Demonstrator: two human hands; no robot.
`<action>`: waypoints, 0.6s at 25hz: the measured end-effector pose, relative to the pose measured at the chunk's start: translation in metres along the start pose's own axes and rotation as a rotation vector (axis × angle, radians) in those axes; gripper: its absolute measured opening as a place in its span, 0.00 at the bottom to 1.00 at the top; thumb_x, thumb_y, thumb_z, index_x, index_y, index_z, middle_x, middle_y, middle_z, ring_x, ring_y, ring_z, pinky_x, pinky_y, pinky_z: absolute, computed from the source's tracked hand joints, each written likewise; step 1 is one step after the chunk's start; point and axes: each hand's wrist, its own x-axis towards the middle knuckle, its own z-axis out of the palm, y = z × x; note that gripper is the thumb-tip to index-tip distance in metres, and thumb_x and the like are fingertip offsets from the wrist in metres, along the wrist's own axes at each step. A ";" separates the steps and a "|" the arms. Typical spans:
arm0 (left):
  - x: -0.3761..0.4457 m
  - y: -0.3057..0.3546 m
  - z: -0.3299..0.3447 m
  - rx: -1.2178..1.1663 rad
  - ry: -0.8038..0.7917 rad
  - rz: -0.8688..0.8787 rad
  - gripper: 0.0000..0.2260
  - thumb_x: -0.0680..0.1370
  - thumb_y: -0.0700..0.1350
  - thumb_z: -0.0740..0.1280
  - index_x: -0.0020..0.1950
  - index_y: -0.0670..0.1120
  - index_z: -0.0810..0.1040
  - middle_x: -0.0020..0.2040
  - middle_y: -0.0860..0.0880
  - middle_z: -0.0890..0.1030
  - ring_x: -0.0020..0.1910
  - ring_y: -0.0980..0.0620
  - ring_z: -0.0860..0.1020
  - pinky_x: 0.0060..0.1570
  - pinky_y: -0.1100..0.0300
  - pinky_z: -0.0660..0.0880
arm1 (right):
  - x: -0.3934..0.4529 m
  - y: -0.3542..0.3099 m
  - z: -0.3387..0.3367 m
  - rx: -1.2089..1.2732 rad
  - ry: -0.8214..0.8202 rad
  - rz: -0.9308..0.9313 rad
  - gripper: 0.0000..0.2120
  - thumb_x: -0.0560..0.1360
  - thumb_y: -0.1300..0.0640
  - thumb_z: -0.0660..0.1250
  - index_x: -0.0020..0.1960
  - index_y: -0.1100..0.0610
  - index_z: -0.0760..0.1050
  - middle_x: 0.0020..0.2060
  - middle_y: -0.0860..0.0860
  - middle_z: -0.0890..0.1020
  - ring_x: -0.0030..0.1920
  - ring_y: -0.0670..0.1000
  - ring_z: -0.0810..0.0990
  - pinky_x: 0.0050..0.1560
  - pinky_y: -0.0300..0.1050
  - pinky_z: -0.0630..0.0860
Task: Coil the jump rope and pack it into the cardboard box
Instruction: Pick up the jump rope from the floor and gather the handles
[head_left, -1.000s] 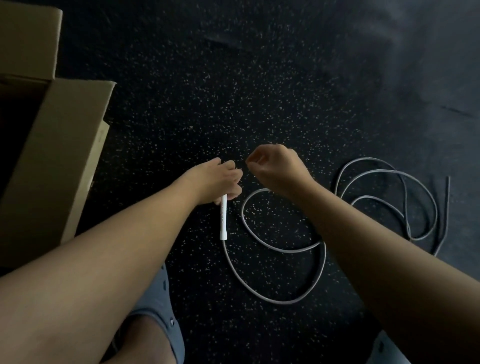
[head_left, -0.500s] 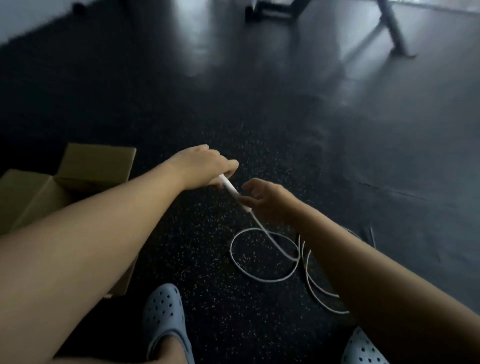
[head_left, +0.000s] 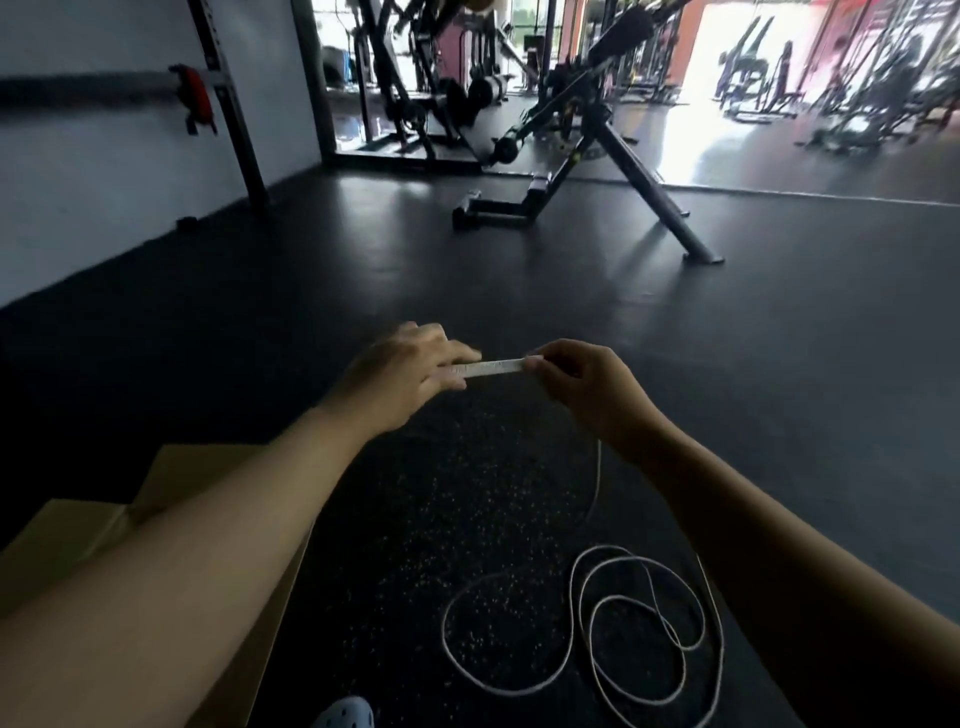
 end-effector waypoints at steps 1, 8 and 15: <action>0.002 0.005 0.006 -0.070 0.003 -0.037 0.12 0.77 0.49 0.72 0.60 0.56 0.82 0.46 0.55 0.78 0.47 0.53 0.75 0.48 0.51 0.76 | 0.003 0.000 -0.006 0.019 0.025 -0.015 0.09 0.80 0.52 0.69 0.51 0.55 0.85 0.29 0.45 0.79 0.25 0.39 0.72 0.28 0.32 0.68; 0.019 0.034 0.040 -0.576 0.014 -0.326 0.08 0.79 0.50 0.70 0.58 0.55 0.83 0.47 0.56 0.83 0.41 0.57 0.79 0.41 0.62 0.77 | 0.007 0.002 -0.020 0.269 0.179 -0.050 0.14 0.86 0.52 0.57 0.61 0.52 0.80 0.33 0.52 0.79 0.29 0.50 0.75 0.31 0.45 0.73; 0.032 0.061 0.026 -1.219 0.193 -0.477 0.09 0.82 0.43 0.67 0.60 0.44 0.81 0.53 0.41 0.85 0.48 0.46 0.83 0.44 0.54 0.83 | -0.004 -0.011 -0.008 0.329 0.091 -0.038 0.15 0.86 0.49 0.54 0.64 0.48 0.78 0.39 0.55 0.80 0.32 0.54 0.76 0.35 0.52 0.74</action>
